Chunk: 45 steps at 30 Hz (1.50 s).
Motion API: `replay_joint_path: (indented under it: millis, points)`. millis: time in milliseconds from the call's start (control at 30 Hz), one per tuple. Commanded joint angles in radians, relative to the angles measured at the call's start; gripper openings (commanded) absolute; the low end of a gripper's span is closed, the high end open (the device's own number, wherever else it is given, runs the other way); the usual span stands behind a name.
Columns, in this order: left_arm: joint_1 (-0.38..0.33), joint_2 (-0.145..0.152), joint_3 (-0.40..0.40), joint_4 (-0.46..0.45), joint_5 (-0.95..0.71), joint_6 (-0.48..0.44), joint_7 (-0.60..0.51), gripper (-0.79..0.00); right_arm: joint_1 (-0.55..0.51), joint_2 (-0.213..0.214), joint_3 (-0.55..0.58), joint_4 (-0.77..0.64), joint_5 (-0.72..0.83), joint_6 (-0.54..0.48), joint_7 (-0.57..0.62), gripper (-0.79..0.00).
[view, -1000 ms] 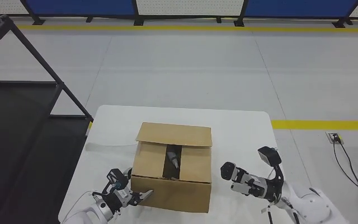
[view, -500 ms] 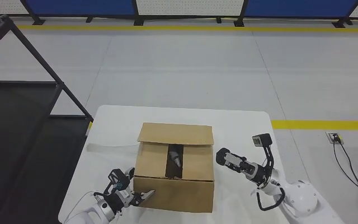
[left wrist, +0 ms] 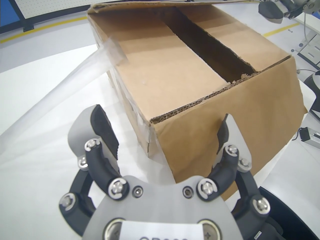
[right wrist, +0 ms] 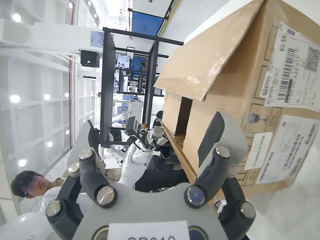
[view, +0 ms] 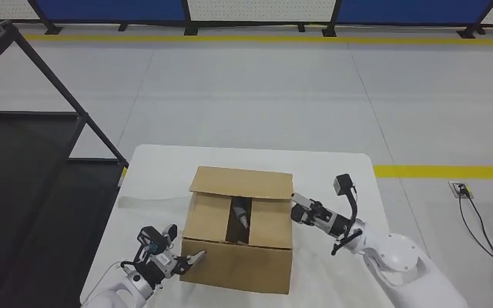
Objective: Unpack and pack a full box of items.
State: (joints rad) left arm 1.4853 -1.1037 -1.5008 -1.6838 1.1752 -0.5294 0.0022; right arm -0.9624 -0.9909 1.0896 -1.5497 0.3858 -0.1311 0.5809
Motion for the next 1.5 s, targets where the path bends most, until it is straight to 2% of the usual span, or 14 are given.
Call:
replay_joint_path:
  millis: [0,300,633,967,1233,1467]
  points:
    - [0.003,0.000,-0.003,0.000,-0.011,-0.003,-0.001,0.000,0.026,-0.009,-0.019,0.025,0.004,0.010,-0.004,0.000]
    - [0.012,0.003,-0.005,-0.004,-0.015,-0.018,-0.001,0.000,0.129,-0.053,-0.082,0.103,0.043,-0.005,-0.063,0.000]
    - [0.008,0.004,0.002,-0.017,-0.013,-0.034,-0.004,0.000,0.283,-0.103,-0.128,0.196,0.033,0.045,-0.155,0.000]
    - [-0.022,0.005,-0.016,0.010,-0.136,-0.043,-0.043,0.000,0.290,-0.106,-0.133,0.199,0.034,0.046,-0.150,0.000]
    - [-0.051,0.004,-0.022,0.022,-0.156,-0.003,-0.055,0.000,0.281,-0.117,-0.130,0.213,0.039,0.038,-0.186,0.000]
    - [-0.040,-0.001,-0.032,0.012,-0.185,0.080,-0.019,0.000,0.396,-0.167,-0.186,0.358,0.060,0.016,-0.234,0.000]
